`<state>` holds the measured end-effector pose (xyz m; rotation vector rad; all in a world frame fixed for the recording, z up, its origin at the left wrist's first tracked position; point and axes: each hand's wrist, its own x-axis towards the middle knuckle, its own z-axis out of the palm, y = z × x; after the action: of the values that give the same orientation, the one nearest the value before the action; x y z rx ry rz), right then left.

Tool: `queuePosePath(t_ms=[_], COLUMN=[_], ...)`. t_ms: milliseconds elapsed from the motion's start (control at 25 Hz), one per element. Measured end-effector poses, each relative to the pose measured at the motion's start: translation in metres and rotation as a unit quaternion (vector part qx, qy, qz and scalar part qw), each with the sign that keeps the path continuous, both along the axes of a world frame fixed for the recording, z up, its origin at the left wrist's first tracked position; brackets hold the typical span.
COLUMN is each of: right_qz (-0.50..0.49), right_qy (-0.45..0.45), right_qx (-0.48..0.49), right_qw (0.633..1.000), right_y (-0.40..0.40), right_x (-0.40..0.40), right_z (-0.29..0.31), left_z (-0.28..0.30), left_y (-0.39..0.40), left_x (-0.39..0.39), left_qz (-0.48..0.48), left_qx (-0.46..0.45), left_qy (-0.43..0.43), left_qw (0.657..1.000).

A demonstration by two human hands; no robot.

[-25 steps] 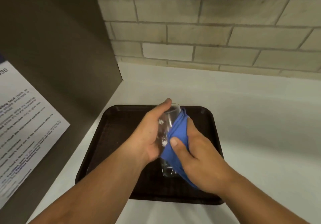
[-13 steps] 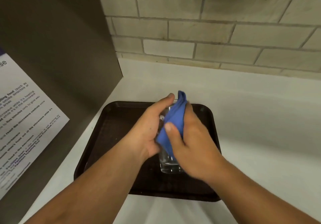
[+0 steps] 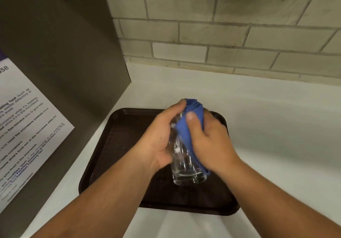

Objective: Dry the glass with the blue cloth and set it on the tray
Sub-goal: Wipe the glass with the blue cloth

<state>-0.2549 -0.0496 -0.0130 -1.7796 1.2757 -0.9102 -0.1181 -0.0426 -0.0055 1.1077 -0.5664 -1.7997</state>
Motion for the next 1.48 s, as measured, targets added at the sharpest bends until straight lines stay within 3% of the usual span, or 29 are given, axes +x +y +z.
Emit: queuePosePath(t_ms=[80,160,320,440,600,680,800,920,1040,1160,1280,1400,1480], right_qz=[-0.028,-0.013,0.110,0.048,-0.026,0.043,0.136,0.077,0.007,-0.071,-0.016,0.099,0.085], right_qy=[-0.081,-0.090,-0.014,0.010,-0.047,-0.062,-0.095,-0.059,-0.008,-0.050,-0.072,-0.010,-0.018], right_qx=[0.150,0.234,0.045,-0.048,0.110,0.147,0.087,-0.024,-0.061,0.004,0.145,0.101,0.037], right_qw=[0.985,0.968,0.993,0.998,0.993,0.986,0.982,0.995,0.998,0.996,0.987,0.990,0.996], right_y=[-0.013,-0.004,0.029,0.009,-0.015,0.003,0.030,0.021,0.016,-0.002,-0.003,0.028,0.028], right_x=[-0.009,-0.017,-0.018,-0.002,-0.009,-0.021,-0.024,-0.013,-0.004,0.000,-0.011,-0.015,-0.010], right_z=[-0.002,-0.008,-0.018,-0.008,0.000,-0.012,-0.019,-0.020,-0.014,-0.001,0.002,-0.011,-0.011], left_z=[0.000,-0.001,-0.004,-0.004,0.002,0.000,-0.007,-0.011,-0.010,-0.008,-0.010,-0.016,-0.017], left_y=[0.000,-0.001,-0.004,-0.003,-0.003,-0.004,-0.004,-0.001,0.004,0.006,-0.003,-0.009,-0.007], left_x=[-0.002,0.002,0.004,-0.006,-0.002,0.007,0.011,0.004,0.001,0.002,0.007,0.014,0.012], left_qz=[-0.008,0.015,0.053,0.046,0.009,0.036,0.058,0.008,-0.004,-0.001,0.041,0.095,0.085], left_qx=[-0.007,0.002,0.016,0.000,0.007,0.021,0.014,0.013,0.015,0.010,0.031,0.050,0.041], left_qy=[-0.005,-0.002,-0.005,-0.023,0.021,0.015,-0.028,-0.043,-0.033,0.015,0.049,-0.025,-0.056], left_qw=[1.000,1.000,0.998,0.999,1.000,0.999,0.998,0.999,0.999,1.000,0.997,0.994,0.994])
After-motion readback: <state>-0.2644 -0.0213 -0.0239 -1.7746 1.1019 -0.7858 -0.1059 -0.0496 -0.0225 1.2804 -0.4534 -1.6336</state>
